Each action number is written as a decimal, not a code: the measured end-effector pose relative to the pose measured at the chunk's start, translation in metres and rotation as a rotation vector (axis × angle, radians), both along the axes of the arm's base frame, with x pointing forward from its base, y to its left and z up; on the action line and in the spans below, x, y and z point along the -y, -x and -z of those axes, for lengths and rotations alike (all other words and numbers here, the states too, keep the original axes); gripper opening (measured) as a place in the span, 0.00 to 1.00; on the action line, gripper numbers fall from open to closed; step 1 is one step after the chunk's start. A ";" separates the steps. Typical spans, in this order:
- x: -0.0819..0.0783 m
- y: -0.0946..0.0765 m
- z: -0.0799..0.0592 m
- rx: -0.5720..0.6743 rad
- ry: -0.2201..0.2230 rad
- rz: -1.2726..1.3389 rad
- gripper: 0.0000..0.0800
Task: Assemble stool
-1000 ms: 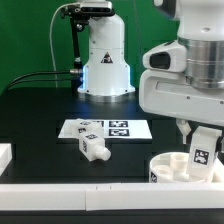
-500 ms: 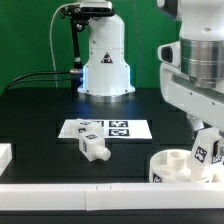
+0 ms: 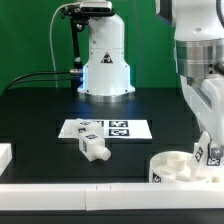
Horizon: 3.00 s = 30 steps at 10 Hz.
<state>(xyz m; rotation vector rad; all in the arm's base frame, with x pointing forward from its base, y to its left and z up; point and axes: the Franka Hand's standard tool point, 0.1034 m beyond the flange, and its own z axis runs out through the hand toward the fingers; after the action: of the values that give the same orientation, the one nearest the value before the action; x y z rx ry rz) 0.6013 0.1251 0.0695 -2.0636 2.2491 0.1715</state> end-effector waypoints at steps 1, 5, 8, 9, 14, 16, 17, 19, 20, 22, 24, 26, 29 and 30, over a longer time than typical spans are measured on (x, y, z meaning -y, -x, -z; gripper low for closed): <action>0.000 -0.001 0.000 -0.008 -0.015 0.126 0.42; -0.005 -0.004 0.001 0.021 -0.057 0.397 0.42; -0.005 -0.004 0.001 0.031 -0.062 0.389 0.43; -0.005 -0.004 0.001 0.033 -0.062 0.376 0.66; -0.011 -0.002 -0.020 0.091 -0.059 -0.236 0.81; -0.009 -0.002 -0.018 0.110 -0.054 -0.346 0.81; -0.009 -0.002 -0.018 0.124 -0.052 -0.429 0.81; -0.008 -0.002 -0.022 0.154 -0.037 -0.681 0.81; -0.007 -0.003 -0.024 0.192 -0.014 -0.919 0.81; -0.009 -0.001 -0.022 0.206 0.005 -1.154 0.81; -0.006 -0.002 -0.022 0.223 0.008 -1.276 0.81; -0.005 -0.003 -0.023 0.234 0.024 -1.456 0.81; -0.011 -0.003 -0.021 0.224 0.071 -1.970 0.81; -0.008 -0.005 -0.022 0.248 0.107 -2.000 0.81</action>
Offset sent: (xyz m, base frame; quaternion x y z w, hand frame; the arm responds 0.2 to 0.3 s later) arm -0.0058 -0.0011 -0.0067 0.0745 0.0297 0.4075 0.9097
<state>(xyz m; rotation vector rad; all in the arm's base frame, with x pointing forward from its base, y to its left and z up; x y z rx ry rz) 0.6061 0.1329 0.0913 -3.0475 -0.5450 -0.1173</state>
